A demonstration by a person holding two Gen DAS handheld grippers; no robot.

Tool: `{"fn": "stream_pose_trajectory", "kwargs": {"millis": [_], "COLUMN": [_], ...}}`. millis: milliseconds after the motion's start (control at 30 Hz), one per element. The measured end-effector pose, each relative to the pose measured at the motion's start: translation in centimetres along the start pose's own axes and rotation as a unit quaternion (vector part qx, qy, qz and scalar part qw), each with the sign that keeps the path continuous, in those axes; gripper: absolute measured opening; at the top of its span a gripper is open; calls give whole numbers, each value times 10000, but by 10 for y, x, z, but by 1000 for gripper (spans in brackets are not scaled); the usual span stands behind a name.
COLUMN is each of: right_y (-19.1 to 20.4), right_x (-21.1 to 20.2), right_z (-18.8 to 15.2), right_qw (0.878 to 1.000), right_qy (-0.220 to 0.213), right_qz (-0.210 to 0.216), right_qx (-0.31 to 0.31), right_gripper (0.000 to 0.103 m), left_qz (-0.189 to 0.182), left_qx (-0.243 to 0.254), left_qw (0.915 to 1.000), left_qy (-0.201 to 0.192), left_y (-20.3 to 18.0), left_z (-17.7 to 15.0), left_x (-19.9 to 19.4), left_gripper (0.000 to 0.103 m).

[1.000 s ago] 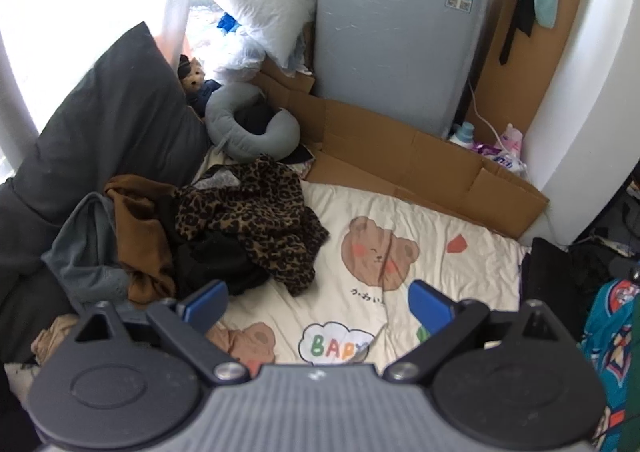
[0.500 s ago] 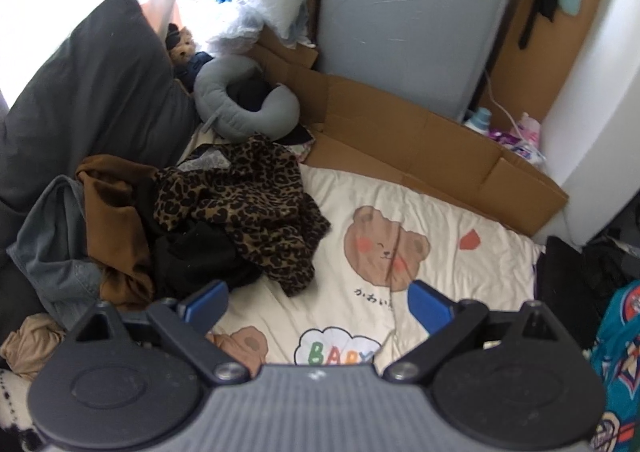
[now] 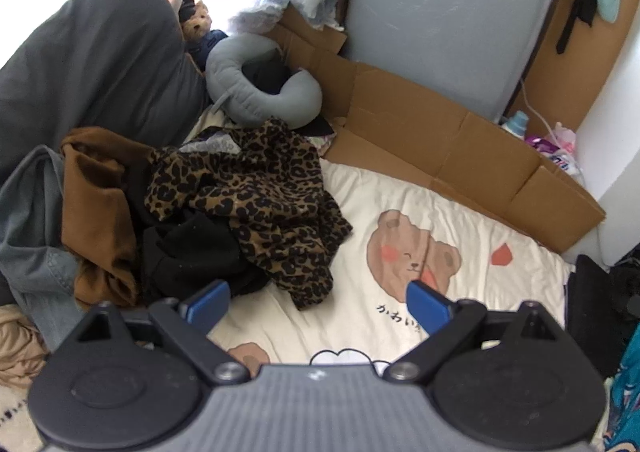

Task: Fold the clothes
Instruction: 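Move both tools toward the leopard-print garment on the clothes pile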

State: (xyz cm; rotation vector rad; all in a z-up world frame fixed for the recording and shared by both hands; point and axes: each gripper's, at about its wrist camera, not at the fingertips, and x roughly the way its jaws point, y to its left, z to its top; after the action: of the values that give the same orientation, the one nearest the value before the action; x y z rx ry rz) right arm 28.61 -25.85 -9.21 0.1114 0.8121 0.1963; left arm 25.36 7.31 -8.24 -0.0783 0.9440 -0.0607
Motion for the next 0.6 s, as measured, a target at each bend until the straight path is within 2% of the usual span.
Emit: {"fn": "stream_pose_trajectory", "kwargs": {"millis": [300, 600], "right_y": [0, -1], "right_x": [46, 92], "right_z": [-23, -36], "right_qw": [9999, 9991], "right_qy": [109, 406], "right_qz": [-35, -13], "right_qx": [-129, -124], "right_gripper": [103, 103], "left_qz": [37, -25], "left_qx": [-34, -84], "left_qw": [9998, 9997], "left_qy": [215, 221], "left_y": [20, 35], "left_z": [-19, -35], "left_x": [58, 101], "left_gripper": [93, 89]}}
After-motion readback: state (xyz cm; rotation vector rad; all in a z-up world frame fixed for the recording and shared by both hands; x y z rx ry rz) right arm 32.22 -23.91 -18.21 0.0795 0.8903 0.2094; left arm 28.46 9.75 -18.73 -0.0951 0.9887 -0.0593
